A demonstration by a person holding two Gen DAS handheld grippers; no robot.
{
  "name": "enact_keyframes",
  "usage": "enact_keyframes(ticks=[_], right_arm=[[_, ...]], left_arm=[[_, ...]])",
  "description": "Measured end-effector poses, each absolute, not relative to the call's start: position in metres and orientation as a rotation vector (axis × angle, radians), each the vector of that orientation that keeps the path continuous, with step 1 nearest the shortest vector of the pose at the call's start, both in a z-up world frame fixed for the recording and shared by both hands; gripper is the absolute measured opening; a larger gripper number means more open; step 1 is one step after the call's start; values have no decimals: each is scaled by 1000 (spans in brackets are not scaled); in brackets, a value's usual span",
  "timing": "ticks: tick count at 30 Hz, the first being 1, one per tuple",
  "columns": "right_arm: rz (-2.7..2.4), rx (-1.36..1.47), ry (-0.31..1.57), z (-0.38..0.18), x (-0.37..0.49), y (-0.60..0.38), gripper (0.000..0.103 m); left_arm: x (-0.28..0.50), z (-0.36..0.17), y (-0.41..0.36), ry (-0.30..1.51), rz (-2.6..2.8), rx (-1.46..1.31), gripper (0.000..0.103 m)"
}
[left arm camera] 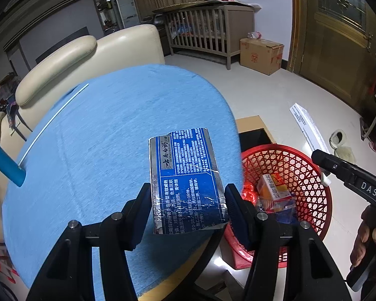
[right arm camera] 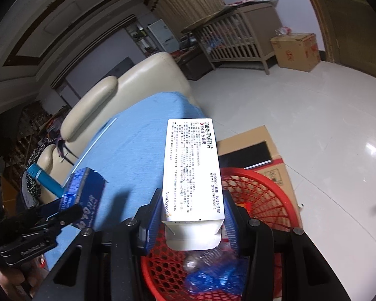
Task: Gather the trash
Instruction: 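Carry the blue box and white box over the red basket with both tools, then open the right tool over the basket while the left tool lowers the blue box inside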
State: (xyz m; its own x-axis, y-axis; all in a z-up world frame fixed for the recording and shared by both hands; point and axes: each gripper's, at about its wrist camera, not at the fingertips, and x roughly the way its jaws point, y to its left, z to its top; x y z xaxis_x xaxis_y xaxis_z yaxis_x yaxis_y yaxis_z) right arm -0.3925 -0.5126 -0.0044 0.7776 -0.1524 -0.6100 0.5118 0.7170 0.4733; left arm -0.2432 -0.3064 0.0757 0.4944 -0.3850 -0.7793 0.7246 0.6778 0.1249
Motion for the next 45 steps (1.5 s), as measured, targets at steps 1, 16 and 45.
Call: enact_keyframes(ticks=[1, 16, 45], right_arm=[[-401, 682, 577, -7, -395, -515, 48], [-444, 721, 684, -49, -413, -522, 48], [-463, 709, 711, -57, -412, -519, 48]], left_arm=[[-245, 76, -309, 799, -708, 480, 60], [-263, 72, -331, 818, -753, 518, 60], [-274, 70, -350, 832, -803, 570, 60]])
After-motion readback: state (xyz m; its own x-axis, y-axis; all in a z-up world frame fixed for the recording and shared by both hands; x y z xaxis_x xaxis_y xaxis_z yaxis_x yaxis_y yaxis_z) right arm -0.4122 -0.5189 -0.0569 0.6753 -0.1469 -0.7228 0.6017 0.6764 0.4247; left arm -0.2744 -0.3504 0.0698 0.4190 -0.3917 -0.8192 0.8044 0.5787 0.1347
